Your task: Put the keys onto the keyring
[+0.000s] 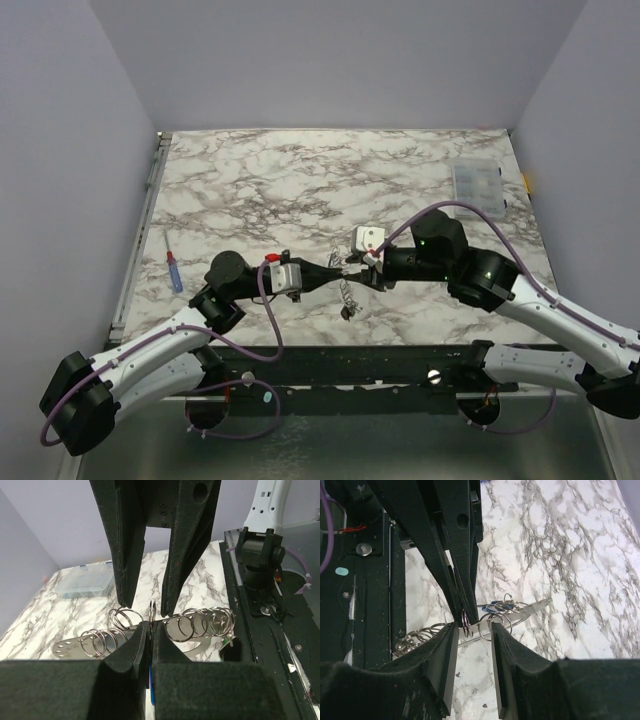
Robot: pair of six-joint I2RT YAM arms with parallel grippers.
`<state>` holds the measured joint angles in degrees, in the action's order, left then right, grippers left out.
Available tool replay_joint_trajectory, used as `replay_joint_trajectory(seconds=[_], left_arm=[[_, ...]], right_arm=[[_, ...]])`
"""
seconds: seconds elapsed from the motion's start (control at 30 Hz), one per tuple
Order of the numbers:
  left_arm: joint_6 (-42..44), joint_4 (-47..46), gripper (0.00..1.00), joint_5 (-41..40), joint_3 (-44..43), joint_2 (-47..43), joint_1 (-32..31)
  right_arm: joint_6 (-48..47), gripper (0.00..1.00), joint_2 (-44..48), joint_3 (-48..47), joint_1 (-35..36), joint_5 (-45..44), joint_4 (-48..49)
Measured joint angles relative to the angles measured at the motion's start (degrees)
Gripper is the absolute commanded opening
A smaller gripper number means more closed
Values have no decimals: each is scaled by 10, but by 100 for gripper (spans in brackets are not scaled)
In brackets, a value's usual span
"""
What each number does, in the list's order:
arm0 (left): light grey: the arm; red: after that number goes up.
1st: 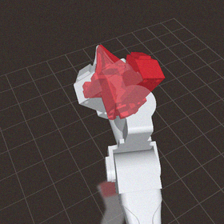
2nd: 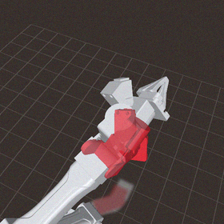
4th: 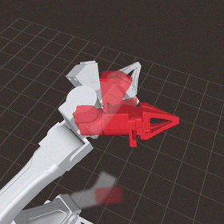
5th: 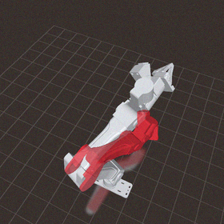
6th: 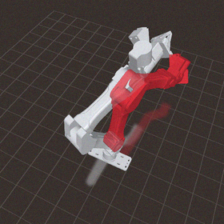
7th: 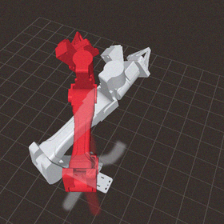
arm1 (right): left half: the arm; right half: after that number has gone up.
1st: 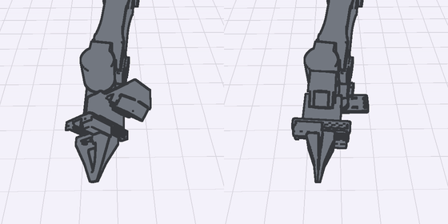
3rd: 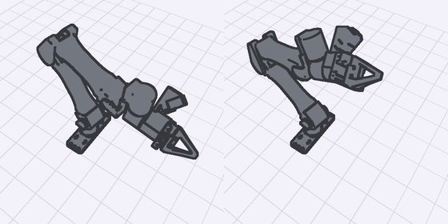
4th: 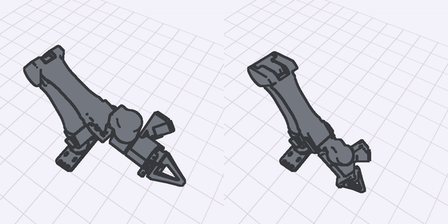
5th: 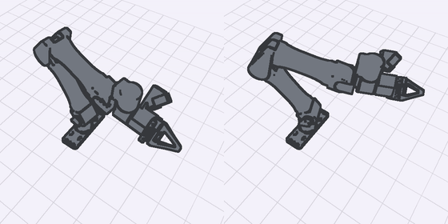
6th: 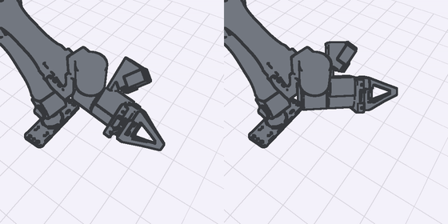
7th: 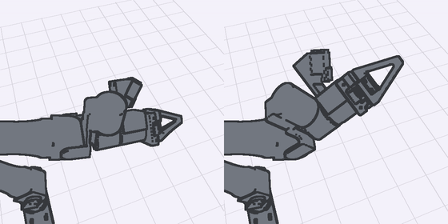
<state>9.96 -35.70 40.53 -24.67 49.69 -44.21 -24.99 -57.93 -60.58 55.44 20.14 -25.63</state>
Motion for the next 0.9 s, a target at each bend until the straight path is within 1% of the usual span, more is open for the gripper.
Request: replay_joint_trajectory(seconds=[0.17, 0.33, 0.53, 0.57, 0.67, 0.7, 0.9], left_arm=[[3, 10, 0, 0, 0, 0, 0], [5, 16, 0, 0, 0, 0, 0], [6, 19, 0, 0, 0, 1, 0], [6, 20, 0, 0, 0, 2, 1], [7, 21, 0, -1, 0, 2, 3], [7, 21, 0, -2, 0, 3, 3], [7, 22, 0, -3, 0, 3, 5]], right_arm=[[-8, 39, -8, 0, 0, 0, 0], [-17, 30, -13, 0, 0, 0, 1], [-24, 25, -22, -1, 0, 1, 1], [-25, 21, -23, -1, 0, 1, 1], [-27, 2, -26, -1, 0, 3, 2], [-29, 1, -26, -1, 0, 3, 1], [-31, 1, -26, -1, 0, 3, -1]])
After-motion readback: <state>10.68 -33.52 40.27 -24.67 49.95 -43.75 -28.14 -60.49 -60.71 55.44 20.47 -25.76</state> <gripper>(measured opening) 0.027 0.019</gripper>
